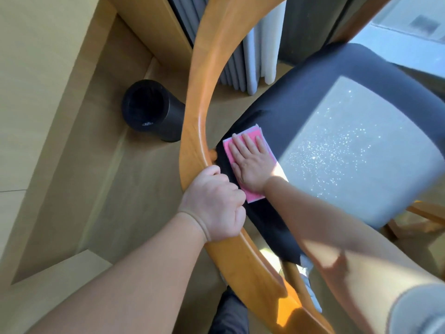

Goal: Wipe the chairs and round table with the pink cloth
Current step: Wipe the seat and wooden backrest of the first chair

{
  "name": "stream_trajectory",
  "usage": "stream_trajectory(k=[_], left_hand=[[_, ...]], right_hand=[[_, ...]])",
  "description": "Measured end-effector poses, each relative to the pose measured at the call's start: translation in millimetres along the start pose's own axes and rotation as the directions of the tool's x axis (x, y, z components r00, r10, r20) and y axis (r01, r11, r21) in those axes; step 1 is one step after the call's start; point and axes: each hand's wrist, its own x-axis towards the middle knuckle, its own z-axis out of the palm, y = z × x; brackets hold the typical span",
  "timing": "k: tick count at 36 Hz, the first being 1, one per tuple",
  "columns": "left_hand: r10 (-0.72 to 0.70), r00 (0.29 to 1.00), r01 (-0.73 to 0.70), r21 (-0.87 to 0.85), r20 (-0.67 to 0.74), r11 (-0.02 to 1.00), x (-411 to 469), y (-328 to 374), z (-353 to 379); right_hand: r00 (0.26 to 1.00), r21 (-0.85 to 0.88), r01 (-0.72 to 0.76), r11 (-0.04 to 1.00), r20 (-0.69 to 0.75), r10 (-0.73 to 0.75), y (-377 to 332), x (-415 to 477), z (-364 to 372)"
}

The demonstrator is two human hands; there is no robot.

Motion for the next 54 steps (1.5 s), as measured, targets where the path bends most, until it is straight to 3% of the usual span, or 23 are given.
stream_trajectory(k=[4, 11, 14, 19, 24, 34, 40, 46, 54], left_hand=[[0.019, 1.000, -0.019, 0.002, 0.022, 1.000, 0.1, 1.0, -0.5], [0.030, 0.993, -0.041, 0.095, 0.113, 0.995, -1.7, 2.6, -1.5], [-0.002, 0.982, -0.035, 0.192, 0.191, 0.981, -0.2, 3.2, -1.6], [-0.126, 0.977, 0.080, 0.249, 0.175, 0.965, -13.4, 29.7, 3.2], [-0.097, 0.974, 0.072, 0.125, 0.204, 0.990, -36.4, 90.3, 26.0], [-0.117, 0.986, 0.106, 0.096, 0.122, 0.990, -34.1, 91.2, 23.9], [-0.115, 0.992, 0.113, 0.037, 0.058, 0.993, -34.9, 88.9, 24.9], [-0.171, 0.985, 0.170, 0.023, 0.017, 0.985, -37.3, 84.6, 25.8], [-0.169, 0.986, 0.168, -0.019, -0.013, 0.986, -36.3, 81.9, 25.2]], right_hand=[[1.000, 0.040, 0.006, 0.999, -0.030, -0.004, 0.6, -19.2, 9.5], [0.997, -0.032, 0.034, 0.999, 0.071, -0.031, 13.9, -114.8, 37.1], [0.992, -0.115, 0.089, 0.989, 0.095, -0.078, 20.8, -154.7, 46.0], [0.987, -0.129, 0.085, 0.988, 0.150, -0.065, 26.4, -171.9, 46.7], [0.986, -0.122, 0.085, 0.989, 0.155, -0.065, 27.2, -172.1, 50.9], [0.986, -0.135, 0.075, 0.988, 0.161, -0.053, 30.4, -202.2, 58.6], [0.993, -0.077, 0.041, 0.996, 0.116, -0.032, 27.9, -186.5, 47.7], [1.000, 0.008, -0.029, 1.000, 0.009, 0.029, 27.4, -100.1, 25.1], [0.991, -0.077, -0.116, 0.990, -0.075, 0.110, 23.3, 5.3, -2.6]])
